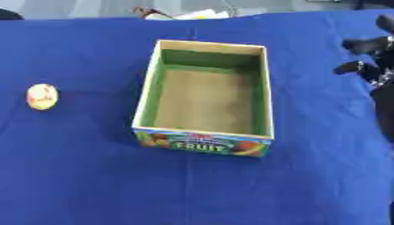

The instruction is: Pick up objects on the table and place them in the box.

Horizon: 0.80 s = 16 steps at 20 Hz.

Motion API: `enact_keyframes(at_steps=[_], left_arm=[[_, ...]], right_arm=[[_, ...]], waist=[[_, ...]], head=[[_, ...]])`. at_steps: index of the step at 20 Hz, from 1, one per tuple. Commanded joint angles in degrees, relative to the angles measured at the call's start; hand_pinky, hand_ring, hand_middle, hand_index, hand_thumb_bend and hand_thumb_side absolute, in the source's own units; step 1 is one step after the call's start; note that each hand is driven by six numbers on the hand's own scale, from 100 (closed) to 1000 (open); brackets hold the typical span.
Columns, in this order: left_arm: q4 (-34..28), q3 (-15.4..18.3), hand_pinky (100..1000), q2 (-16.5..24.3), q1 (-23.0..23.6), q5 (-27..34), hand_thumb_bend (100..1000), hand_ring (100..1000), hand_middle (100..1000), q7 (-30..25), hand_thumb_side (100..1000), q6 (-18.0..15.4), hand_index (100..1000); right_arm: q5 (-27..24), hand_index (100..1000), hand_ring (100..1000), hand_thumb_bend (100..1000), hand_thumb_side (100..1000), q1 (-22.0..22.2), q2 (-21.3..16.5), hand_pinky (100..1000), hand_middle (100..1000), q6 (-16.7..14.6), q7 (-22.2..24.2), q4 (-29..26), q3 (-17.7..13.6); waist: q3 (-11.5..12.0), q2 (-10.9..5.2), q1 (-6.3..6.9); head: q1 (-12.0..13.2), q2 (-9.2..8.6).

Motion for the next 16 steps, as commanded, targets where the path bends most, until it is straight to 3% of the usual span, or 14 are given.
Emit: enact_keyframes(at_steps=[1,5,8,12,14,16], left_arm=[[-1.29,1.09,522,5.68,-1.90,-0.94,100,552,614,1.57,789,-2.05,768],[-1.29,2.31,526,13.18,-3.47,-8.55,100,563,620,6.59,683,-3.79,772],[-0.92,1.55,549,18.90,-3.70,-17.34,100,592,640,9.93,589,-2.93,790],[1.86,-1.32,569,24.90,-3.03,-29.93,100,634,665,8.38,435,-2.10,828],[3.39,-2.45,573,27.39,-2.93,-35.08,100,654,680,6.59,464,-2.43,868],[5.00,-3.40,576,29.70,-3.03,-39.52,100,676,696,4.61,632,-3.07,902]], right_arm=[[-0.46,883,786,100,1000,-0.11,-1.19,581,577,0.01,-0.06,-1.15,-0.09],[-0.61,883,787,100,1000,-0.01,-1.40,580,577,-0.03,-0.01,-1.15,0.00],[-0.56,882,786,100,1000,0.00,-1.48,581,576,0.03,0.06,-1.15,0.04],[-0.53,882,786,100,1000,-0.05,-1.55,582,576,0.12,0.10,-1.15,0.12],[-0.69,881,785,100,1000,-0.06,-1.69,582,576,-0.03,0.10,-1.15,0.18],[-0.85,880,785,100,1000,-0.02,-1.78,581,576,-0.17,0.11,-1.15,0.24]], waist=[[-0.08,-1.16,0.08],[-0.35,-1.34,0.20],[-0.32,-1.39,0.36],[-0.22,-1.48,0.42],[-0.27,-1.56,0.36],[-0.40,-1.65,0.28]], head=[[-0.32,0.22],[-0.33,0.45],[-0.04,0.39],[0.62,0.23],[0.86,0.14],[1.07,0.03]])
